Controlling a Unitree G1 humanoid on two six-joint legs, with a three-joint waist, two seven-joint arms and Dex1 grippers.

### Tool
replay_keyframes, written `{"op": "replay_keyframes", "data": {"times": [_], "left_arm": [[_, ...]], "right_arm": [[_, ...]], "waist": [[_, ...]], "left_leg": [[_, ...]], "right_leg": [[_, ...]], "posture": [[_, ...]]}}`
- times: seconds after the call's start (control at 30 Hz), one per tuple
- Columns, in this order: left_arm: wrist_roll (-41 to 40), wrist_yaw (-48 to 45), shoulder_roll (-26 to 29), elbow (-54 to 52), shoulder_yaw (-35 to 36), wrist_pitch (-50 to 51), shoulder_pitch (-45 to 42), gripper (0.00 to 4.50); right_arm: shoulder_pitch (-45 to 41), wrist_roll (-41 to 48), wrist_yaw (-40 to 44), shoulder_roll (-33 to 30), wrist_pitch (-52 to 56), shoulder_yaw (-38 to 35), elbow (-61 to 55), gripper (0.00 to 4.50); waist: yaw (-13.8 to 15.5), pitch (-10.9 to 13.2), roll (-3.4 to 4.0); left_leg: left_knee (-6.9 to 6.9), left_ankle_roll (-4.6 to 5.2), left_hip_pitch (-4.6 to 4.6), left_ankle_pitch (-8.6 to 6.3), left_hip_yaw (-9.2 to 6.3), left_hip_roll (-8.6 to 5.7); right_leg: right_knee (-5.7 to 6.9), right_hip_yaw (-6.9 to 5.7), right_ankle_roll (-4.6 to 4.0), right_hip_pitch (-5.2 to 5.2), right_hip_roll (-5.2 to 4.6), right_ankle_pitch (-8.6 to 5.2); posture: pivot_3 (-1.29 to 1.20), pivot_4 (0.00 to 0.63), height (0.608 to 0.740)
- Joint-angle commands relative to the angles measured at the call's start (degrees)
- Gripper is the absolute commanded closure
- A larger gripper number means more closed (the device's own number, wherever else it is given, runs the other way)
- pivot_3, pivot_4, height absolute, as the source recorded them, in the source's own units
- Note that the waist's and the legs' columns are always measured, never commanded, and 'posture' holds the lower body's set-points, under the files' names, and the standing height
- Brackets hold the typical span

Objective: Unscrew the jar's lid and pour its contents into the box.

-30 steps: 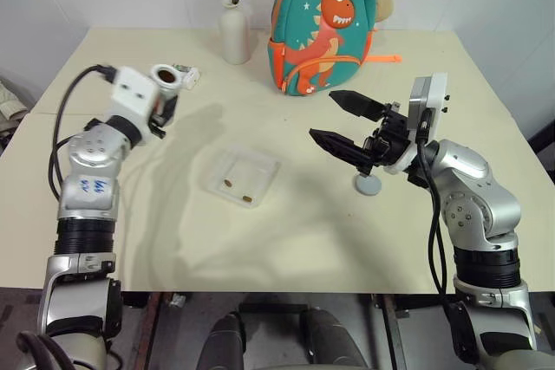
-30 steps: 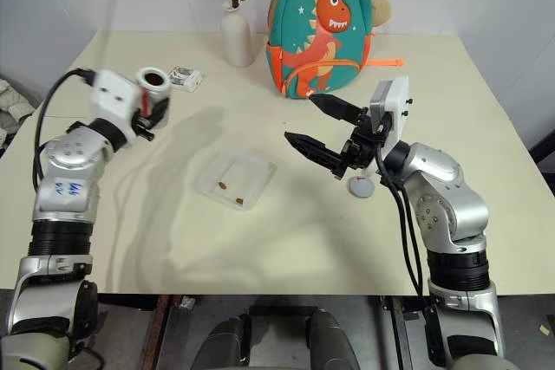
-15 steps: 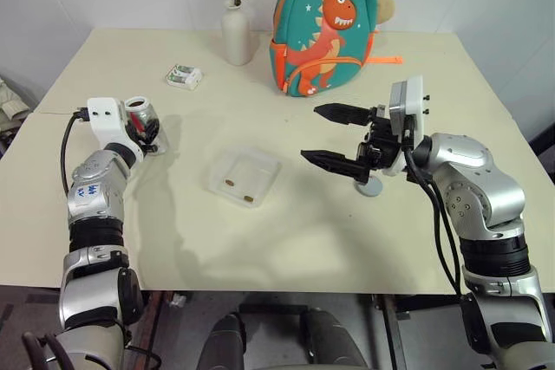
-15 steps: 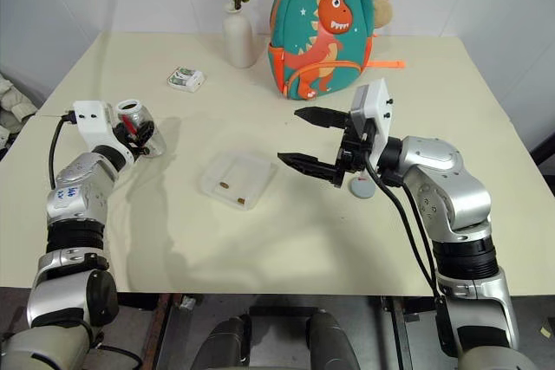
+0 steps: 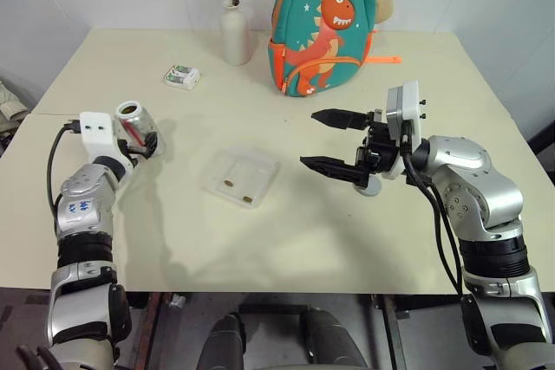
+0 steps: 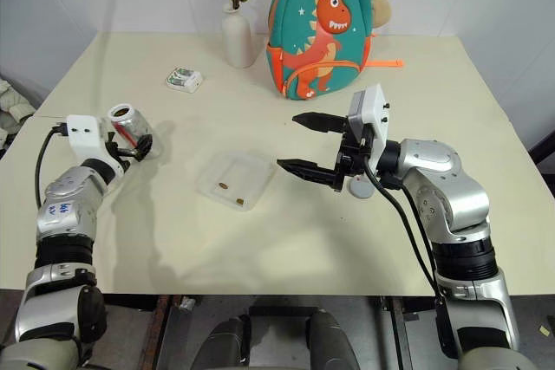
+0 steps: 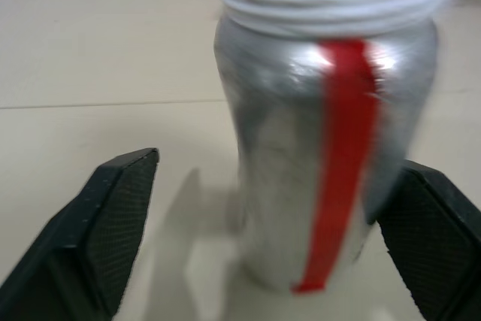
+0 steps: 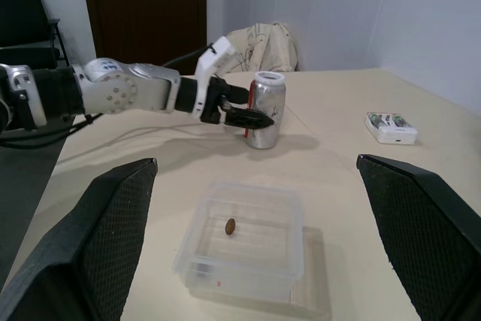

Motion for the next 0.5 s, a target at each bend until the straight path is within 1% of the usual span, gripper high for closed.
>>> {"op": "replay_keyframes", "data": {"times": [0.03, 0.13, 0.27, 0.37, 0.43, 0.5], "left_arm": [[-1.6, -1.5, 1.6, -8.7, 1.2, 1.3, 3.8, 0.02], [-0.7, -4.7, 4.0, -17.2, 0.6, 2.2, 11.2, 0.02], [-1.9, -6.4, 6.1, -23.0, 2.6, 4.5, 16.6, 0.02], [-3.7, -12.0, 8.5, -29.0, 3.0, 4.5, 21.9, 0.02], [-5.6, -17.9, 10.6, -34.6, 3.1, 1.3, 24.8, 0.02], [-8.1, -23.1, 11.7, -38.3, 3.2, -2.3, 25.6, 0.02]], "right_arm": [[0.6, 1.1, 0.1, -0.5, 0.2, -0.9, -3.1, 0.0], [1.9, 1.2, 0.3, -1.5, 0.6, -1.5, -4.0, 0.0], [3.2, 1.8, 0.8, -2.8, 1.1, -2.2, -4.8, 0.0], [4.5, 1.6, 1.0, -4.1, 0.7, -2.9, -5.5, 0.0], [5.6, 0.6, 1.2, -5.0, -1.2, -3.6, -6.2, 0.0], [6.5, -0.5, 1.8, -6.0, -3.6, -3.9, -6.8, 0.0]], "waist": [[0.1, 0.0, 0.0], [0.0, 0.0, -0.01], [0.0, 0.0, -0.02], [0.1, 0.0, -0.02], [0.0, 0.0, -0.03], [0.1, 0.0, -0.06]], "left_leg": [[0.0, 0.0, -0.01, 0.0, 0.0, 0.0], [-0.01, -0.01, -0.01, 0.0, 0.02, 0.0], [-0.06, -0.02, 0.02, -0.01, 0.03, 0.03], [-0.06, -0.02, 0.03, -0.01, 0.04, 0.03], [-0.1, -0.03, 0.03, -0.02, 0.06, 0.04], [-0.22, -0.06, 0.03, -0.04, 0.1, 0.06]], "right_leg": [[-0.01, 0.0, 0.0, 0.0, -0.01, 0.0], [-0.04, 0.01, 0.0, 0.01, -0.03, 0.0], [-0.08, 0.01, -0.04, 0.01, -0.03, -0.02], [-0.11, 0.01, -0.1, 0.02, -0.04, -0.04], [-0.2, 0.02, -0.12, 0.03, -0.06, -0.05], [-0.33, 0.02, -0.17, 0.03, -0.08, -0.06]], "posture": [[0.0, 0.15, 0.74], [0.0, 0.15, 0.74], [0.0, 0.15, 0.74], [0.0, 0.15, 0.74], [0.0, 0.15, 0.74], [0.0, 0.15, 0.74]]}}
